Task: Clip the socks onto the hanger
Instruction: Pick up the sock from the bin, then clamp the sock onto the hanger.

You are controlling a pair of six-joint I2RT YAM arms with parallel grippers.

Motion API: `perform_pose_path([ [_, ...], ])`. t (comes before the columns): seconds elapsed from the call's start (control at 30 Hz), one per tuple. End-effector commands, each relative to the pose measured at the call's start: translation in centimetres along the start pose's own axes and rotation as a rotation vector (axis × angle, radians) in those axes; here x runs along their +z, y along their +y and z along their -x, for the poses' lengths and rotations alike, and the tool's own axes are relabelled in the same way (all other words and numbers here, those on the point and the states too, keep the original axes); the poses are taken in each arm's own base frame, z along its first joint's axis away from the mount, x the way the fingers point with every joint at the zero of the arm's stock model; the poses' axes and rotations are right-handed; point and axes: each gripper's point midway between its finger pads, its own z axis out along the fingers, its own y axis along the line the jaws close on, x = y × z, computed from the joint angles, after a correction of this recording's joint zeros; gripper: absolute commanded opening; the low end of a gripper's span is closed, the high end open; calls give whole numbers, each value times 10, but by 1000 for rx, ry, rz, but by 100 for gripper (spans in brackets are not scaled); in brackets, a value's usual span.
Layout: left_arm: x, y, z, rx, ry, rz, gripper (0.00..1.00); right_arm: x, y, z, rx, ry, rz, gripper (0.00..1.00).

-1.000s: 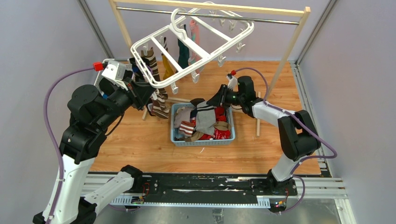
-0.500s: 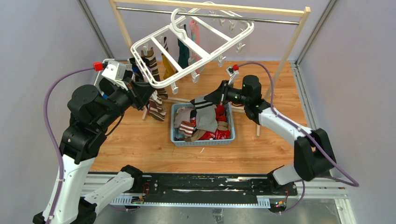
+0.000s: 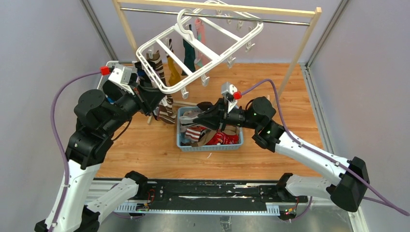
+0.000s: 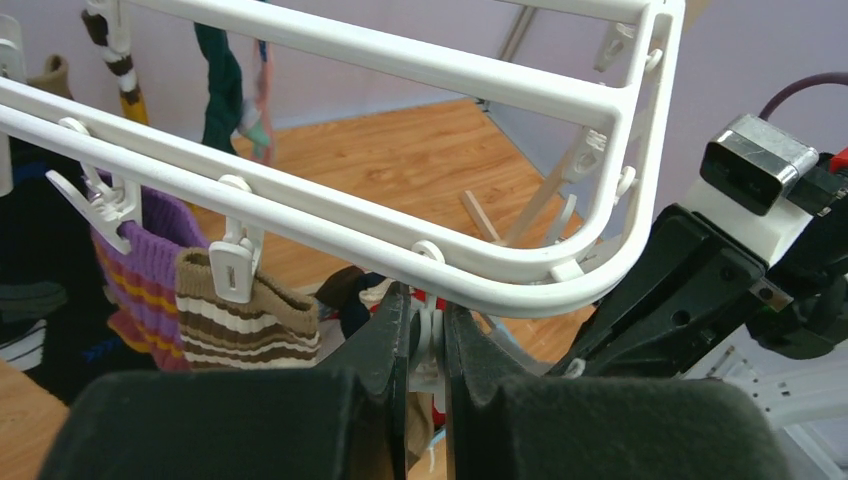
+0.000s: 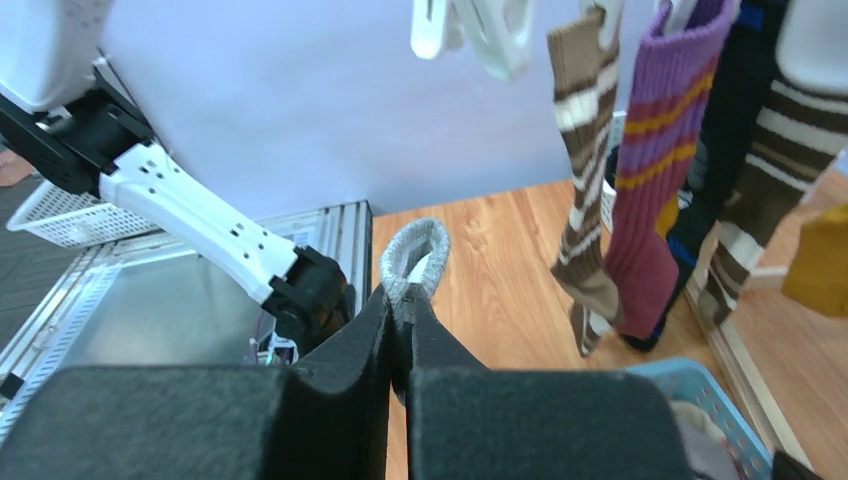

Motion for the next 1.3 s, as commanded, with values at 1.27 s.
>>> perform_pose_path([
  [1.27,-7,-52,-4,-146,36,-273,0,45,5,59,59,-451,238,0],
])
